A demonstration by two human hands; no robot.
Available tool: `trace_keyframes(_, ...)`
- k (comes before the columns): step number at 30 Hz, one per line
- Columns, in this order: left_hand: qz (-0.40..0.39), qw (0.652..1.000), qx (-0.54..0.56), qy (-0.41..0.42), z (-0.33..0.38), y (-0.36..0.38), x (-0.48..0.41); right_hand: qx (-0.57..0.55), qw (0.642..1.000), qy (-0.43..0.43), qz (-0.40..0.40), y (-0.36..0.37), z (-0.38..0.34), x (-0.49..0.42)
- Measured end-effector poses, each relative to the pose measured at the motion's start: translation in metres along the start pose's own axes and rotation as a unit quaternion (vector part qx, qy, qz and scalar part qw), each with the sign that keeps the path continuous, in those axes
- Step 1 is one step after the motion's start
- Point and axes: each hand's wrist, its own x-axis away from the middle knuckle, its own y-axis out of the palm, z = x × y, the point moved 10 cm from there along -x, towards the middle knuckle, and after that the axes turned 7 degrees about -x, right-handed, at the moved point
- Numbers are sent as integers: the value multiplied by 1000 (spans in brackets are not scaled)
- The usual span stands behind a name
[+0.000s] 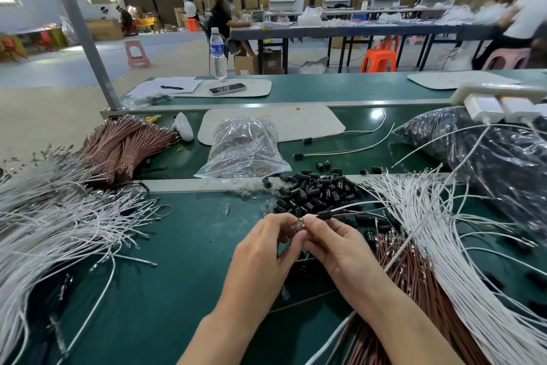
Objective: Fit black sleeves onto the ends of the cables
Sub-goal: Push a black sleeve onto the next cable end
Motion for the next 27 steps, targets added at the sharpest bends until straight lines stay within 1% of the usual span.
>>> trace_keyframes(5, 28, 998, -36, 48, 11, -7, 0, -13, 1000, 8, 19, -4, 1, -1)
trace_keyframes(8, 20, 999, -24, 42, 10, -6, -1, -11, 999, 9, 30, -7, 1, -1)
trace_keyframes(15, 14, 999, -20, 45, 8, -5, 0, -3, 1000, 5, 24, -3, 0, 1)
trace_keyframes(18, 18, 999, -17, 40, 5, -6, 0, 1, 1000, 10, 16, -1, 1, 2)
trace_keyframes(22, 3, 1000, 14, 23, 0, -3, 0, 11, 1000, 16, 8, 0, 1, 1)
trace_keyframes(27, 11, 999, 32, 21, 0, -4, 0, 13, 1000, 25, -6, 3, 3, 2)
